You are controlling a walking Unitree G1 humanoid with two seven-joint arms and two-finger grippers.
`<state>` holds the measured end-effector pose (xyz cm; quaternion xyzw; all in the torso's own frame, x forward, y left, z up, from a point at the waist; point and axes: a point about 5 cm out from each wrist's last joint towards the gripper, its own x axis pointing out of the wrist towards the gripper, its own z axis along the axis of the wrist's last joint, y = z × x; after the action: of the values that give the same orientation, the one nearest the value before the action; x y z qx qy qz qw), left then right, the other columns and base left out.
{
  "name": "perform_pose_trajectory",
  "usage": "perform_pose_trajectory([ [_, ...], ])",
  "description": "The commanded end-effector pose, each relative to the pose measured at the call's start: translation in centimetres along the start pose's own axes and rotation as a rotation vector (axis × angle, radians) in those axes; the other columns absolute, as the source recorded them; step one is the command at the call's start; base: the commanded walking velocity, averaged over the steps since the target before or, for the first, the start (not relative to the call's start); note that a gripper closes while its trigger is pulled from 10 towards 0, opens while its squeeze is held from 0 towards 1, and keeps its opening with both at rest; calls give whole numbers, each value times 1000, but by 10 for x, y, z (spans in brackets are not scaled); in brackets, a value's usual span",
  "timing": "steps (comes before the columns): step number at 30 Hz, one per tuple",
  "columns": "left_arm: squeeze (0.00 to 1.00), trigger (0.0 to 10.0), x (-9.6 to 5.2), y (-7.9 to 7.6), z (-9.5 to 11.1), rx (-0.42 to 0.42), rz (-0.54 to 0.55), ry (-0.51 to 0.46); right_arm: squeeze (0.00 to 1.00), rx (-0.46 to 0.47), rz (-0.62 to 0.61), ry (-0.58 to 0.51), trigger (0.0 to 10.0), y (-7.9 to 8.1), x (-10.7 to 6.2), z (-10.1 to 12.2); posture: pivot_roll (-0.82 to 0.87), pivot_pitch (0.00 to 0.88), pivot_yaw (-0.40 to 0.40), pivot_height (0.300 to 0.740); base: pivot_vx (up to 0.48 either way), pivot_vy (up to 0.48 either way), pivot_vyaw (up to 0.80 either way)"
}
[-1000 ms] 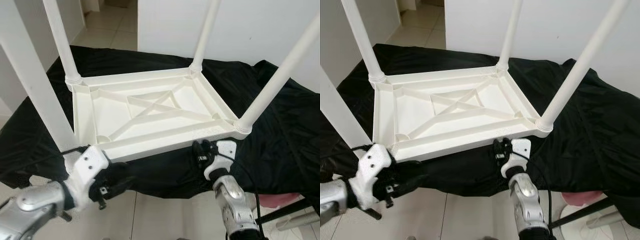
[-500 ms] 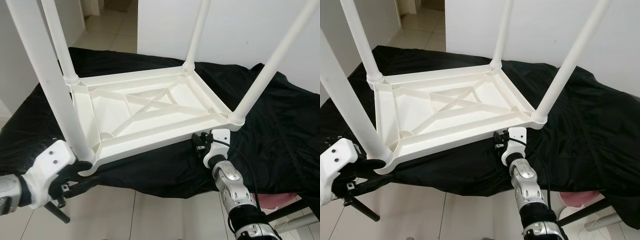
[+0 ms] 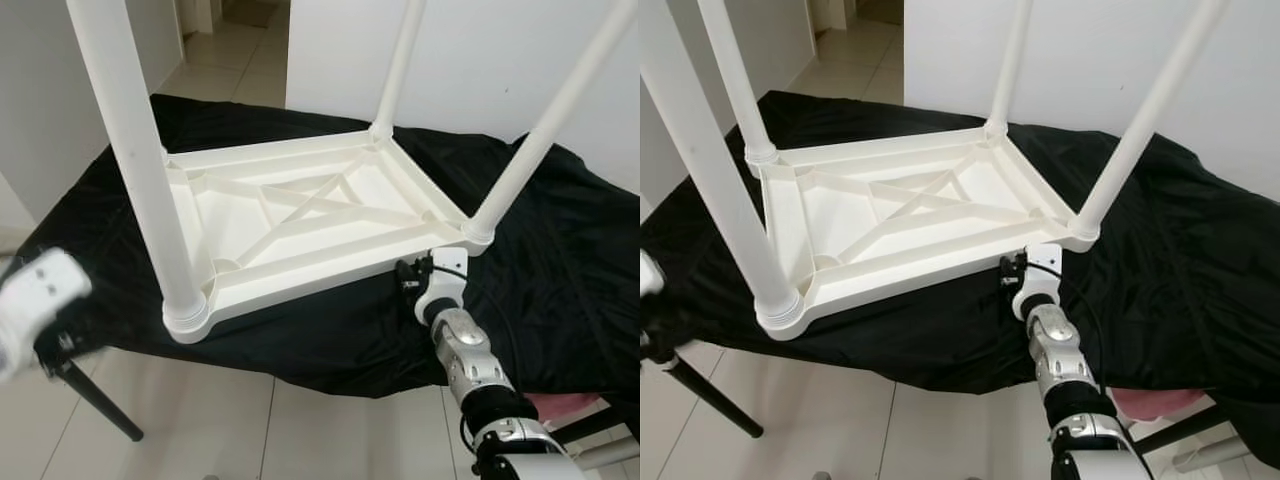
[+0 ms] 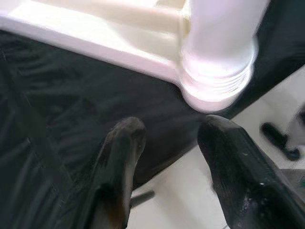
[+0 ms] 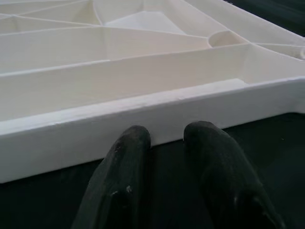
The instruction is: Building children table
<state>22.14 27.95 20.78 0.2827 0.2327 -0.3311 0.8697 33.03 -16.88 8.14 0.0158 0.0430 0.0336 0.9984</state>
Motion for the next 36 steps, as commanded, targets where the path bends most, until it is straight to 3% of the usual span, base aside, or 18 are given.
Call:
perform_pose_trajectory([
  [1,0,10000,9,19,6,37,82,-68,0,-6,-8,-10,10000,-2,-3,-2,119,0,-65,740,0,0,0],
  [2,0,10000,9,19,6,37,82,-68,0,-6,-8,-10,10000,-2,-3,-2,119,0,-65,740,0,0,0],
  [4,0,10000,27,45,23,62,223,-188,0,-16,-7,-7,10000,-1,-9,-8,97,0,-55,740,0,0,0],
  [8,0,10000,40,59,35,75,289,-261,0,-19,-34,2,10000,-5,-12,-13,76,0,-43,740,0,0,0],
  [13,0,10000,65,64,56,49,283,-379,0,-14,-67,-47,10000,-13,-16,-7,43,1,-27,740,0,0,0],
  [20,0,10000,78,60,70,38,235,-457,0,-10,-79,-62,10000,-14,-19,-7,23,3,-18,740,0,0,0],
  [25,0,10000,91,45,80,5,125,-534,0,-10,-91,-68,10000,-15,-18,-5,2,1,-8,740,0,0,0],
  [28,0,10000,116,11,82,-4,-48,-595,0,-31,-96,-73,10000,-16,-8,2,5,0,-13,740,0,0,0],
  [36,0,10000,137,-43,96,-15,-245,-660,0,-62,-43,-66,10000,-7,12,16,20,0,-29,740,0,0,0],
])
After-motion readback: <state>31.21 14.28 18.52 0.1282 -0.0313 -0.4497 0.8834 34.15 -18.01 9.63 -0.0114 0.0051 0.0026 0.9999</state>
